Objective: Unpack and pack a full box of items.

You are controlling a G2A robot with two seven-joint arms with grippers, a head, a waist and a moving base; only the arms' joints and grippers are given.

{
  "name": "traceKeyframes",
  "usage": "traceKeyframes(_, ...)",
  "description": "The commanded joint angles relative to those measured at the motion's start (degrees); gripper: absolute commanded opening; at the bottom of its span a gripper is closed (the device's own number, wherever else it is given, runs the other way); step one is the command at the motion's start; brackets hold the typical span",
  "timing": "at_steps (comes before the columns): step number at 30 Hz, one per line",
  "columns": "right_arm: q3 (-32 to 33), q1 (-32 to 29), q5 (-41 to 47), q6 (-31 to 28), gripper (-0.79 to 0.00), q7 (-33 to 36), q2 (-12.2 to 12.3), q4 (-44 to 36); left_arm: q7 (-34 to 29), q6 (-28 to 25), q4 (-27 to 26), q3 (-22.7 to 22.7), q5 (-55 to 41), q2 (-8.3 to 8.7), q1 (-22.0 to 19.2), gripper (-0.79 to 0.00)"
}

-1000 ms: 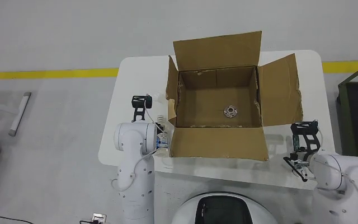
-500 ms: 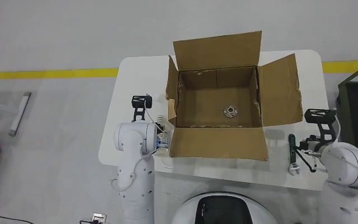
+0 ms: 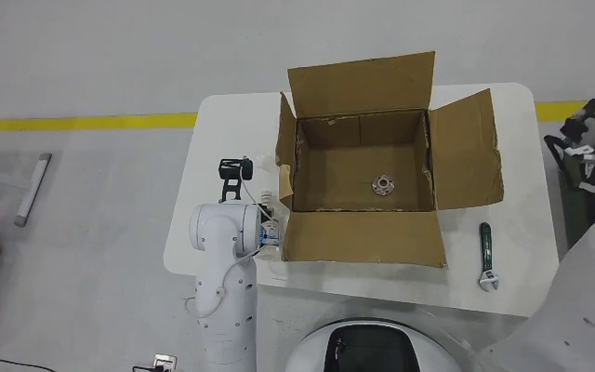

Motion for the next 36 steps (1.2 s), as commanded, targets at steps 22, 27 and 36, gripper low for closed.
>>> traceKeyframes(22, -21.34, -1.43, 12.79, 6.91, -0.785, 0.00, -0.42, 27.00, 0.00, 0.00, 0.00, 0.00, 0.00, 0.00, 0.00, 0.000)
traceKeyframes(27, -23.67, -0.58, 13.96, 7.41, -0.785, 0.00, -0.29, 29.63, 0.00, 0.00, 0.00, 0.00, 0.00, 0.00, 0.00, 0.000)
traceKeyframes(36, -25.67, 0.68, 12.62, 6.36, -0.785, 0.00, -0.06, 32.29, 0.00, 0.00, 0.00, 0.00, 0.00, 0.00, 0.00, 0.000)
